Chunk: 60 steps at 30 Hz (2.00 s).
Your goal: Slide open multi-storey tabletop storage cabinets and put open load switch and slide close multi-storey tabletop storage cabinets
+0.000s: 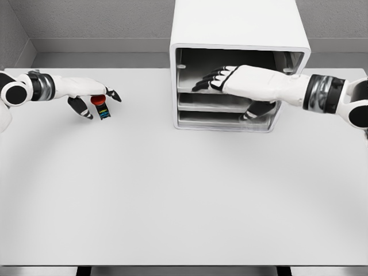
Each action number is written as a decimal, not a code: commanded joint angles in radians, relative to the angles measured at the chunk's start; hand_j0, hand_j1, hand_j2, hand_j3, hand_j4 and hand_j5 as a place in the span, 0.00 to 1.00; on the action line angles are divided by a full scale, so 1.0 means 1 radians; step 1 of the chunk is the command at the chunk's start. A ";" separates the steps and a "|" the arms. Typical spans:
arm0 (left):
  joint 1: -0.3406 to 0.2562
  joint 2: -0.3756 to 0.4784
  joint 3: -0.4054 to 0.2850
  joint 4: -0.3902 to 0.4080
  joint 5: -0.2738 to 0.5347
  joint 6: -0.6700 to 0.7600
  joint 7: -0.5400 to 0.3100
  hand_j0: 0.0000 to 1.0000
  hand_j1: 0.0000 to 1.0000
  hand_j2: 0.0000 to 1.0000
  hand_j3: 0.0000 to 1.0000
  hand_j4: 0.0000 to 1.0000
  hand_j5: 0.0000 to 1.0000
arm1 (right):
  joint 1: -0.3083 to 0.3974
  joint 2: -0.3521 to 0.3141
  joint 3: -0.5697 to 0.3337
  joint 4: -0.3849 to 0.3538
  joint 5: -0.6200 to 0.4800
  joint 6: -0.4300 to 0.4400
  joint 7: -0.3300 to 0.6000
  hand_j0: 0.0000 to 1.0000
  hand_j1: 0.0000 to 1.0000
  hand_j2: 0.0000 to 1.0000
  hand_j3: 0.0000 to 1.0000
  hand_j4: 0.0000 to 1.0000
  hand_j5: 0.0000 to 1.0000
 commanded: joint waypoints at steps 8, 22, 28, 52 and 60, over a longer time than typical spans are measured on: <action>0.000 0.000 0.002 -0.001 0.004 0.003 0.000 0.66 0.66 0.66 0.66 0.66 0.66 | -0.032 0.057 0.064 0.089 0.007 0.168 -0.010 1.00 1.00 1.00 1.00 1.00 1.00; 0.000 0.008 0.004 -0.008 0.004 0.003 0.000 0.46 0.46 0.46 0.46 0.46 0.46 | -0.009 0.020 0.084 0.083 0.024 0.093 0.001 1.00 1.00 1.00 1.00 1.00 1.00; -0.006 0.037 0.010 -0.014 0.015 0.003 0.000 0.46 0.46 0.46 0.46 0.46 0.46 | 0.011 -0.011 0.078 0.054 0.025 0.064 0.001 1.00 1.00 1.00 1.00 1.00 1.00; 0.063 0.239 0.010 -0.333 0.131 0.003 0.000 0.44 0.44 0.44 0.44 0.44 0.44 | 0.080 -0.095 0.023 -0.007 0.028 -0.084 0.007 1.00 1.00 1.00 1.00 1.00 1.00; 0.091 0.282 0.010 -0.395 0.150 0.003 0.000 0.44 0.44 0.44 0.44 0.44 0.44 | 0.127 -0.118 -0.024 -0.042 0.028 -0.143 0.007 1.00 1.00 1.00 1.00 1.00 1.00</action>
